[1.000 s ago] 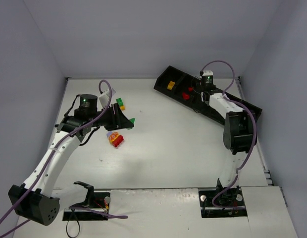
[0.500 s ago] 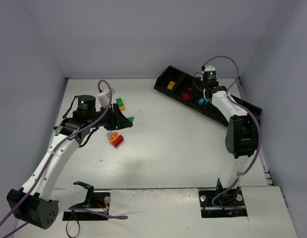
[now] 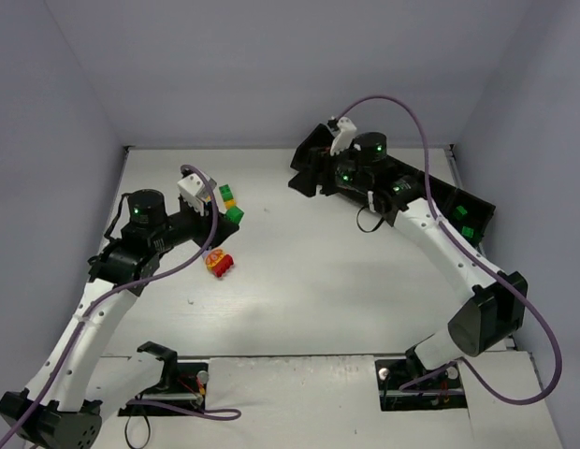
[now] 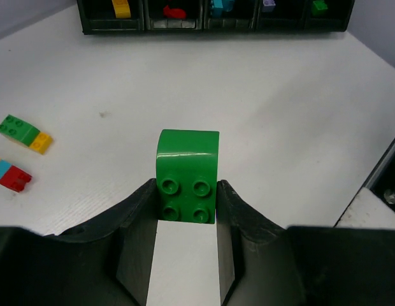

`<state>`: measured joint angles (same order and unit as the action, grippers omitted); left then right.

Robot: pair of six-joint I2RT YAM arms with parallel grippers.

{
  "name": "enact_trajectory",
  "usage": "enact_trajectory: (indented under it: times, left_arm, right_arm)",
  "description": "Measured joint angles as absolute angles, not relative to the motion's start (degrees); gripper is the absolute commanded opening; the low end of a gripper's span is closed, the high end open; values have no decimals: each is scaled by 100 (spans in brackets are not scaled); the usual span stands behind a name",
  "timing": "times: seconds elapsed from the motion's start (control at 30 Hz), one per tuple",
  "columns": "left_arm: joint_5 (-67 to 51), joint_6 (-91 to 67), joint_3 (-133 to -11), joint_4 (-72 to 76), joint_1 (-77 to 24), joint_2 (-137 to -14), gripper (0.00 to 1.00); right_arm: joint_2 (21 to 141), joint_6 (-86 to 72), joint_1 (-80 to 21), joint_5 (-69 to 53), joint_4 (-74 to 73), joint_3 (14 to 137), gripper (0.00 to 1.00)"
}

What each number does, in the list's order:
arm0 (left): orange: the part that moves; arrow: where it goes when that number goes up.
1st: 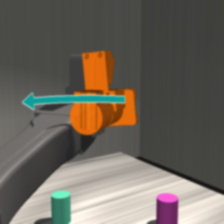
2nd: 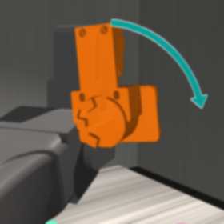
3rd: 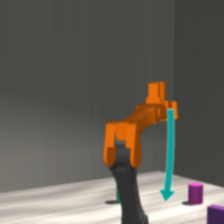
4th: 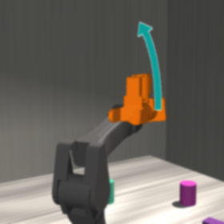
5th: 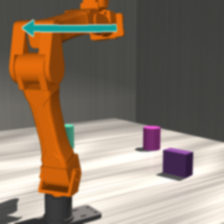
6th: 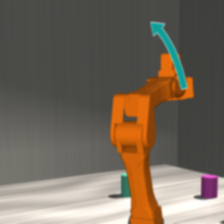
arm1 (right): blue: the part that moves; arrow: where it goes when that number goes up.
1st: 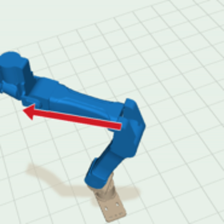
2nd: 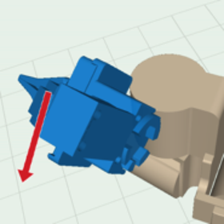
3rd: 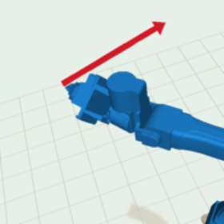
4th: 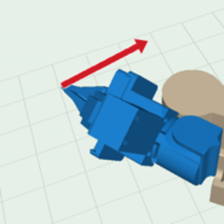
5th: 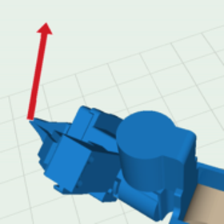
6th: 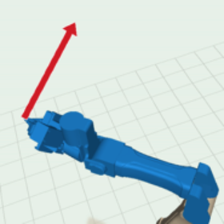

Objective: Sort the legos into containers by color

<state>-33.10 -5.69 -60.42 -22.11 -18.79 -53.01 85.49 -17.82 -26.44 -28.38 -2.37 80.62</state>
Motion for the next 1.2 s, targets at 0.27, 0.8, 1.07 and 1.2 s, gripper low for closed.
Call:
enact_trajectory:
  times: [0.27,0.8,1.07,1.2]
  left_arm:
    - [-3028,578,-5922,-2198,-2250,-5293,14]
    - [-2681,1267,-5922,-2198,-2585,-5321,14]
    - [-2633,1321,-5922,-2200,-2700,-5367,14]
    - [-2582,1326,-5922,-2198,-2707,-5367,14]
  right_arm:
    - [8573,-2386,-3393,-3673,-47,7913,60]
    - [8906,-2794,-4071,-4145,438,7918,55]
    - [8936,-3006,-4195,-4185,801,7918,51]
    - [9004,-3041,-4211,-4185,858,7918,47]
